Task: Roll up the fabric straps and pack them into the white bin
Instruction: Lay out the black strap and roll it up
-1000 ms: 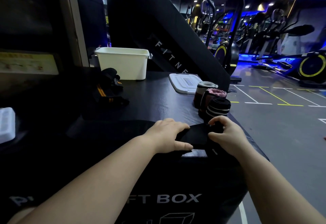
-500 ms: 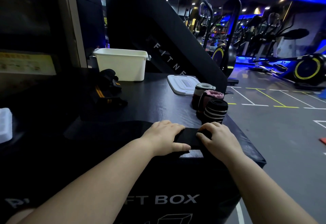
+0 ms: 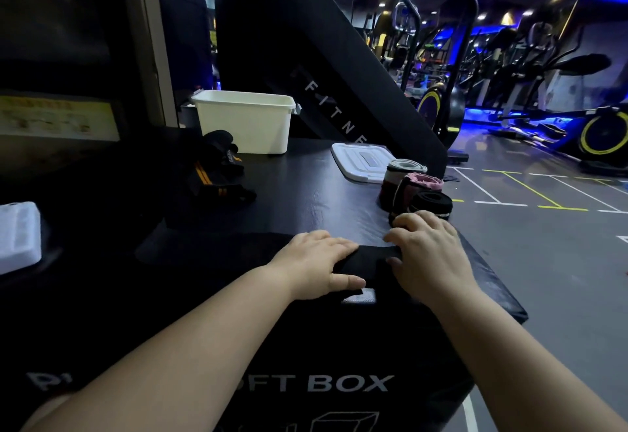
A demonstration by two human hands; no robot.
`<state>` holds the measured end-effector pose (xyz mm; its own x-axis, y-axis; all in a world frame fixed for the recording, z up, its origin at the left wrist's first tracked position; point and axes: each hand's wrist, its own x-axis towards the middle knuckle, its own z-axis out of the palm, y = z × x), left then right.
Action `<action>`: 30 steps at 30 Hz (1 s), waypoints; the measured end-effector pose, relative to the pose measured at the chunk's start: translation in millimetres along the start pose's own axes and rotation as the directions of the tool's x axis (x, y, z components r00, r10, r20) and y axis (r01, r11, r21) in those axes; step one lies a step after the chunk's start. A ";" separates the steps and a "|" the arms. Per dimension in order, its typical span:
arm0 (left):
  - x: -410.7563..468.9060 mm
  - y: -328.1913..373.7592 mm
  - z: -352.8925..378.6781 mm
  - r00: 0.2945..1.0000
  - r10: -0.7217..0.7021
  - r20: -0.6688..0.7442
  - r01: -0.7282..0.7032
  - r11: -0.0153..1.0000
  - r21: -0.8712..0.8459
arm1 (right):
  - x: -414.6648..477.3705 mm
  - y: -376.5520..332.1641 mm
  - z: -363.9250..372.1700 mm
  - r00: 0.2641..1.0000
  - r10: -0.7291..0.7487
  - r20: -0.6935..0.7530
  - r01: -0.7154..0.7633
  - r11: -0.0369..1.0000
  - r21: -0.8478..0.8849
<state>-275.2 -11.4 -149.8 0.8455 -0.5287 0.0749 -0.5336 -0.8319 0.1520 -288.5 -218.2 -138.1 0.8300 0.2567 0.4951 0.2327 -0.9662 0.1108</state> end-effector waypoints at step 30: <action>-51.3 -35.0 -9.0 0.984 -0.162 0.071 0.164 0.986 -0.016 | 17.9 -49.4 4.3 0.956 0.007 0.293 -0.074 0.973 0.220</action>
<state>-299.7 46.3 -150.2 0.9175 -0.3972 -0.0212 -0.3875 -0.9045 0.1780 -282.9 -165.8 -138.4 0.9437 0.2459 0.2215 0.2764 -0.9537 -0.1188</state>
